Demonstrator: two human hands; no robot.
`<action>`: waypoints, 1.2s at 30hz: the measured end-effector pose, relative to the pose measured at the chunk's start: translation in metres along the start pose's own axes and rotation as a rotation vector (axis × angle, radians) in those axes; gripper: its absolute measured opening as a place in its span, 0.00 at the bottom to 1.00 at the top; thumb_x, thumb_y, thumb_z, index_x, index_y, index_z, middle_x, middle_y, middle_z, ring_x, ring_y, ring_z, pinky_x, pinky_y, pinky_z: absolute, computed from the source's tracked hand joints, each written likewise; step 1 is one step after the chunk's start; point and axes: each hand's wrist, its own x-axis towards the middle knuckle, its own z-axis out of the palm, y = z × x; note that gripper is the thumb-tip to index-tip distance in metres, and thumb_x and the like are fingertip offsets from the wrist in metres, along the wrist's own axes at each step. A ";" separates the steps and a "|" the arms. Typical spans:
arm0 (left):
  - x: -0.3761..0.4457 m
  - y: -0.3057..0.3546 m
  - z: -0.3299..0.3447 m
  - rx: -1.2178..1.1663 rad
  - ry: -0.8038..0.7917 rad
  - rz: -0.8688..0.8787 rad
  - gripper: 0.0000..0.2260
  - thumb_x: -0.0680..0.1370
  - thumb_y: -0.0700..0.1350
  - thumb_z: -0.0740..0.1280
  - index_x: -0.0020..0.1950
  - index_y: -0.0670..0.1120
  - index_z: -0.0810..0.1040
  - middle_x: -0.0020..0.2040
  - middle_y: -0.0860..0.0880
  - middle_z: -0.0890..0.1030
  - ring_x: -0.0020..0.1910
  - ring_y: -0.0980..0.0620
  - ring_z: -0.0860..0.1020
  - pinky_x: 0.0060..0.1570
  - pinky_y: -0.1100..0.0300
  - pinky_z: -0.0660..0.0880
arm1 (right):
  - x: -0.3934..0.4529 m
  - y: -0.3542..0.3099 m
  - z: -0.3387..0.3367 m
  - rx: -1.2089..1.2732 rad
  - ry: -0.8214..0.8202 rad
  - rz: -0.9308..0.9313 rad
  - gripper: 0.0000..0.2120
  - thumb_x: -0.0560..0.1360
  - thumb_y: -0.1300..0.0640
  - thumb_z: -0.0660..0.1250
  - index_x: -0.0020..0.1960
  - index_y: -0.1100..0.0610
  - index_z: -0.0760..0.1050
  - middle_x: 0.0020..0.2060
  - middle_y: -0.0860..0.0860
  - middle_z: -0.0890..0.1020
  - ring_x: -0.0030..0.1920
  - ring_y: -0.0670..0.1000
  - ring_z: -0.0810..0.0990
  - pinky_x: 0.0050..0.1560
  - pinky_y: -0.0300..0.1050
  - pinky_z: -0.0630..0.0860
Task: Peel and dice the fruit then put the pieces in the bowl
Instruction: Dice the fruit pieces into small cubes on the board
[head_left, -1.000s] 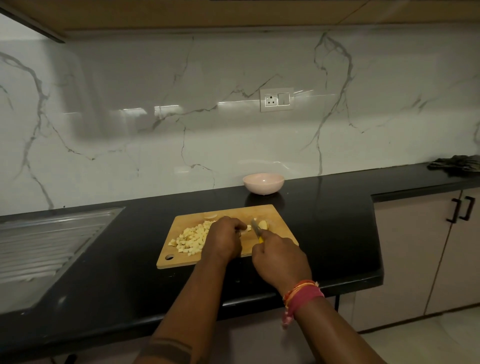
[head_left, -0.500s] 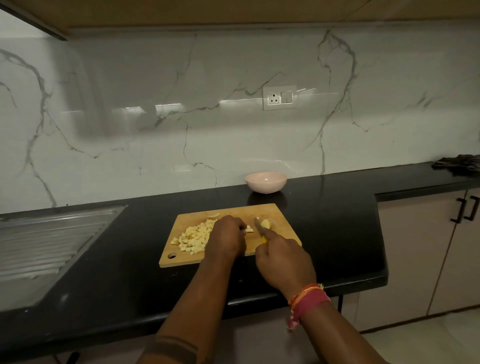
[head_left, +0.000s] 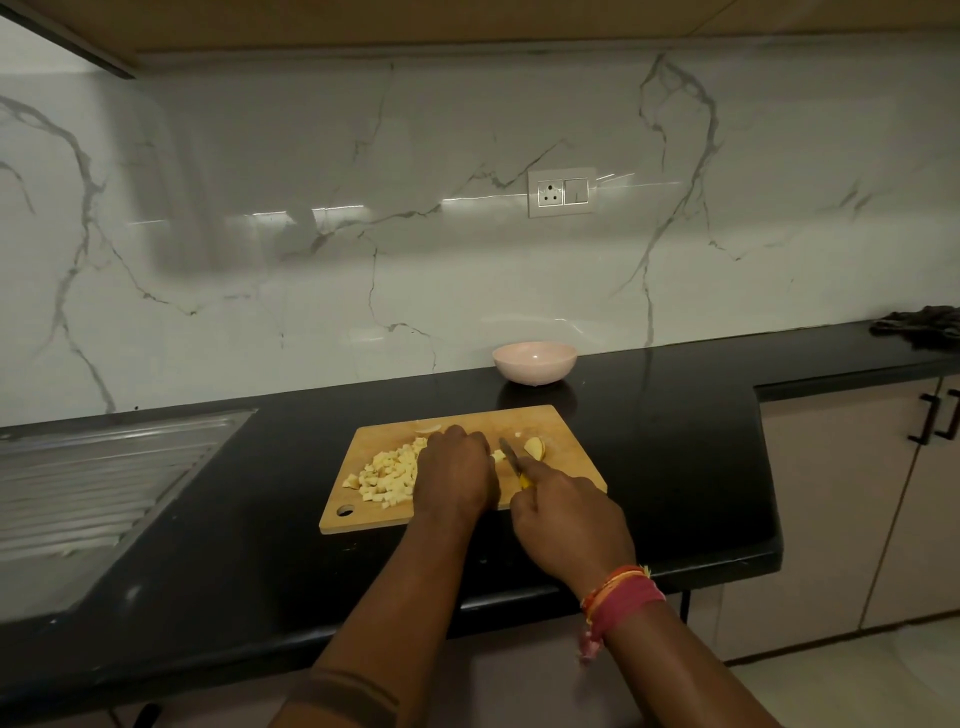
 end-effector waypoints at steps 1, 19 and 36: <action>0.000 0.000 -0.001 0.018 -0.005 -0.003 0.10 0.80 0.48 0.66 0.59 0.49 0.82 0.56 0.47 0.80 0.55 0.46 0.76 0.53 0.52 0.76 | 0.002 0.001 0.000 -0.003 -0.007 -0.002 0.25 0.81 0.48 0.55 0.77 0.37 0.62 0.38 0.46 0.78 0.35 0.45 0.75 0.34 0.42 0.72; -0.002 -0.005 -0.004 -0.033 -0.015 -0.053 0.12 0.77 0.45 0.69 0.60 0.52 0.82 0.56 0.49 0.81 0.56 0.46 0.75 0.57 0.50 0.74 | 0.006 0.006 0.003 0.006 -0.001 -0.007 0.24 0.80 0.48 0.55 0.75 0.38 0.66 0.37 0.44 0.77 0.36 0.45 0.75 0.33 0.43 0.71; -0.003 -0.006 -0.007 -0.071 -0.059 -0.072 0.12 0.81 0.47 0.66 0.63 0.53 0.82 0.60 0.48 0.80 0.61 0.45 0.73 0.62 0.48 0.71 | 0.003 0.004 0.002 -0.021 -0.004 0.005 0.24 0.80 0.48 0.55 0.76 0.38 0.64 0.38 0.46 0.79 0.36 0.44 0.76 0.35 0.43 0.74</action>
